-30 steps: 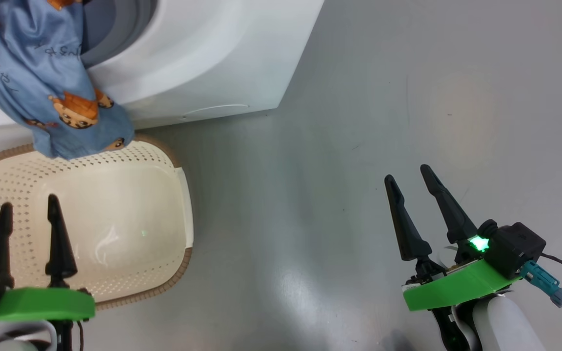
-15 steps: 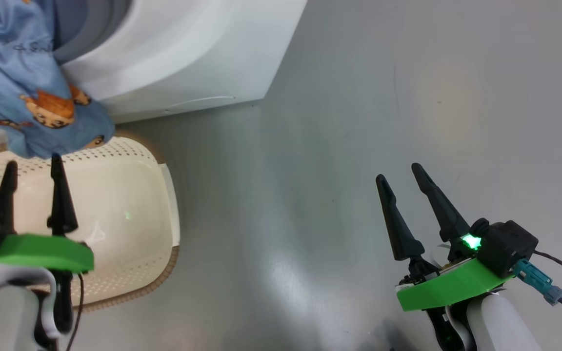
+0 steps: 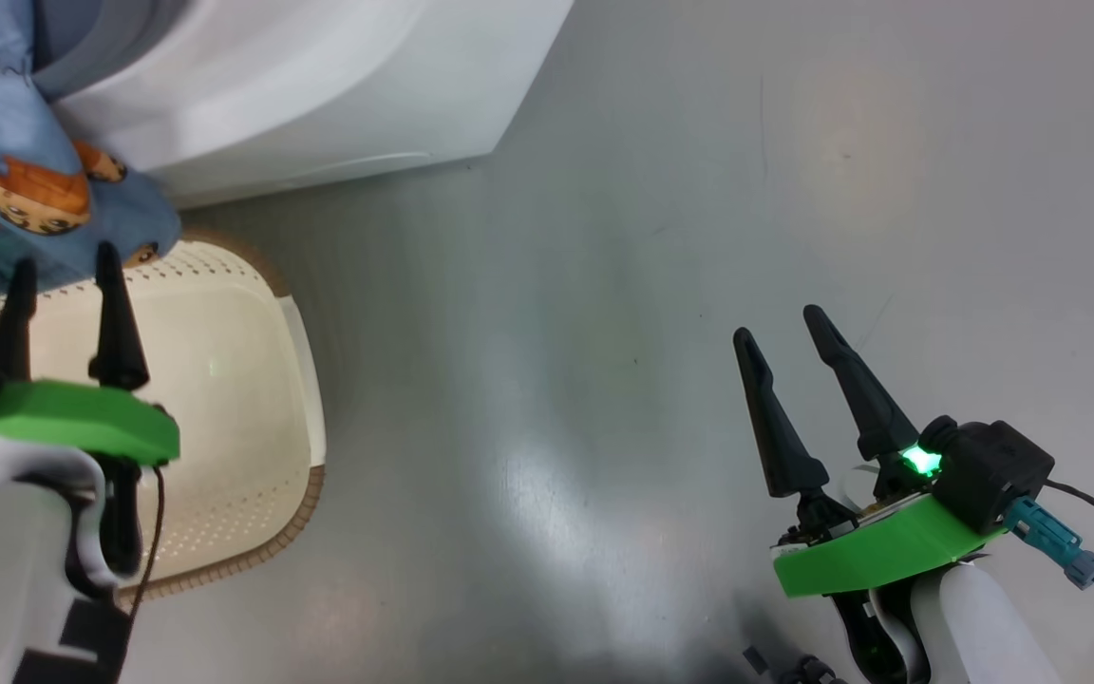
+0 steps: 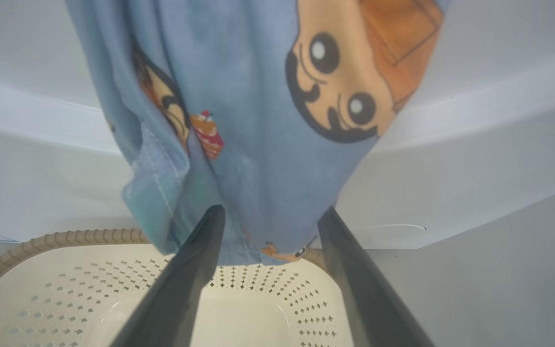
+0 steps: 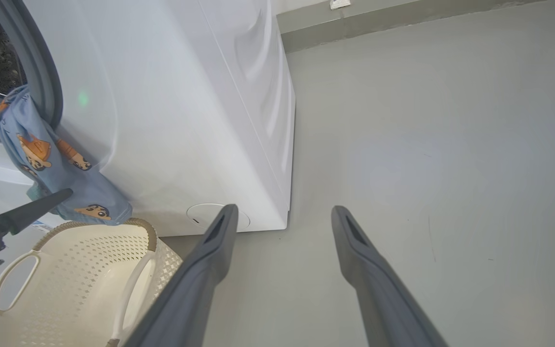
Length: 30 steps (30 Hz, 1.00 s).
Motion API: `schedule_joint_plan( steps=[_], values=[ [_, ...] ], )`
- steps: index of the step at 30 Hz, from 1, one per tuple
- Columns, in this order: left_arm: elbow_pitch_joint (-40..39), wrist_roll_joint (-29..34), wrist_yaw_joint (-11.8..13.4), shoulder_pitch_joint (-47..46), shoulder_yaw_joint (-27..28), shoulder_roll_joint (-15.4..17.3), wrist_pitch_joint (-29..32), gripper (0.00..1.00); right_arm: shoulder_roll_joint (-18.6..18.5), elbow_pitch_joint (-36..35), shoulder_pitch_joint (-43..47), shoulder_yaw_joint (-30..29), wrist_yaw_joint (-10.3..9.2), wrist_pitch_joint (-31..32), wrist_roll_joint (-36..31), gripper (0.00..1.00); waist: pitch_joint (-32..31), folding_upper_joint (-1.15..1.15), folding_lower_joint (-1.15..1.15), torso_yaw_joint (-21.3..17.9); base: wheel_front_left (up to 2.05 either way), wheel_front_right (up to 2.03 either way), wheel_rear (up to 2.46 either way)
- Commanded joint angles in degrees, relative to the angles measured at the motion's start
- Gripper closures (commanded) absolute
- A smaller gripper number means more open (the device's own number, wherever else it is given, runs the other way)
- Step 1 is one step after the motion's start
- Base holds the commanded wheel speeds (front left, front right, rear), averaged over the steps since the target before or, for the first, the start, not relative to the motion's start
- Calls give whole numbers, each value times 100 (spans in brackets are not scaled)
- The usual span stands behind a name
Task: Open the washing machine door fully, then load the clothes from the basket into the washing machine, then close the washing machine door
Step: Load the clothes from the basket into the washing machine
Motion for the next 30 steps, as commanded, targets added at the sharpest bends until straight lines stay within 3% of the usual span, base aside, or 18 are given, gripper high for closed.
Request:
schedule_joint_plan(
  steps=[1,10,19,20,21,22,23,25,30],
  values=[
    [-38,5,-6,-74,171,176,-38,0,9,-140,40,111,8,-27,15,0,53,0,0,0,0,0,0],
    [517,-86,-235,-724,341,182,-105,0,9,-147,-34,122,8,-27,16,0,277,0,0,-32,0,0,0],
    [686,57,-270,-1093,607,63,-127,0,9,-125,-69,110,8,-27,30,0,306,0,0,-37,0,0,0],
    [667,79,-279,-1094,647,35,-127,11,9,-128,-70,104,8,-27,45,0,300,0,0,-33,0,0,0],
    [645,135,-317,-1079,708,6,-128,64,9,-125,-68,97,8,-27,43,0,281,0,0,-21,0,0,0],
    [624,165,-342,-1065,738,-7,-128,71,9,-117,-64,92,8,-27,40,0,266,0,0,-11,0,0,0],
    [574,198,-361,-1047,779,-25,-128,85,9,-111,-63,85,8,-27,39,0,255,0,0,0,0,0,0],
    [456,280,-395,-973,845,-72,-128,100,9,-102,-64,68,8,-27,40,0,220,0,0,28,0,0,0],
    [197,434,-491,-740,944,-190,-128,100,9,-78,-49,37,8,-27,40,0,120,0,0,100,0,0,0]
  ],
)
